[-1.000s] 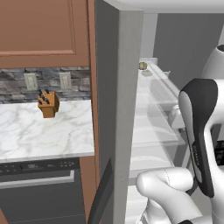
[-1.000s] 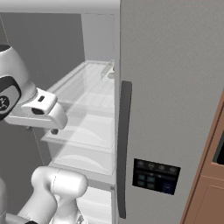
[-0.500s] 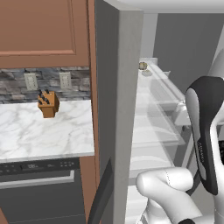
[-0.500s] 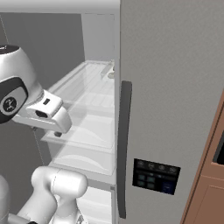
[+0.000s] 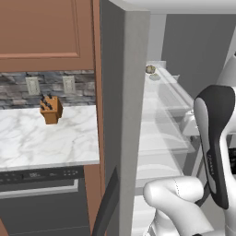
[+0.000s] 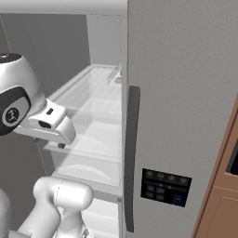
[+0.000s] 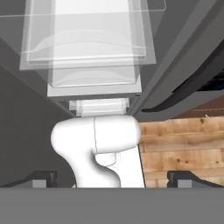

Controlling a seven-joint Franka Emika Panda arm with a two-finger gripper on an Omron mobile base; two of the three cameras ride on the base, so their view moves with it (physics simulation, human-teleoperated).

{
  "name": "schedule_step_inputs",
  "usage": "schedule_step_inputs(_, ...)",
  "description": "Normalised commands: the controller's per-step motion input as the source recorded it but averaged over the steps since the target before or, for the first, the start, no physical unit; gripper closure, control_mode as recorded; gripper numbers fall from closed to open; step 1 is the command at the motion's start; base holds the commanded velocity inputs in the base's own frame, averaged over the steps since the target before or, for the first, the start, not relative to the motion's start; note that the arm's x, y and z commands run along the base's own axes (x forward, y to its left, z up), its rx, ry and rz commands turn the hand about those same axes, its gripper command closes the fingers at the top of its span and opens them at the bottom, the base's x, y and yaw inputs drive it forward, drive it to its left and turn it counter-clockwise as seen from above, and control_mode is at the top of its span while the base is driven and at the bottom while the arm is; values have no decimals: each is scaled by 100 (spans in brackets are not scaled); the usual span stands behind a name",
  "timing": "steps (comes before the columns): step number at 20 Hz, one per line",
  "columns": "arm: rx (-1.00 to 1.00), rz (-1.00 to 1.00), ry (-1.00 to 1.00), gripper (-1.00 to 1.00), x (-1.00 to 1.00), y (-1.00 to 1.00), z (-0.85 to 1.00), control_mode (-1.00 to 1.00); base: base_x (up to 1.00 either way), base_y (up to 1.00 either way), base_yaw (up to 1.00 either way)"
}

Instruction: Place two dumplings into each of the tupperware containers and then place the containers in the fridge.

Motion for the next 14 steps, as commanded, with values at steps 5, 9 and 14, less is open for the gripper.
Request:
schedule_step_inputs(5,0,0,0,-100,0,0,0,100,-100,-26,10)
schedule_step_inputs(9,0,0,0,-100,0,0,0,100,-96,-43,1)
schedule_step_inputs(14,0,0,0,-100,0,0,0,100,-50,-3,0)
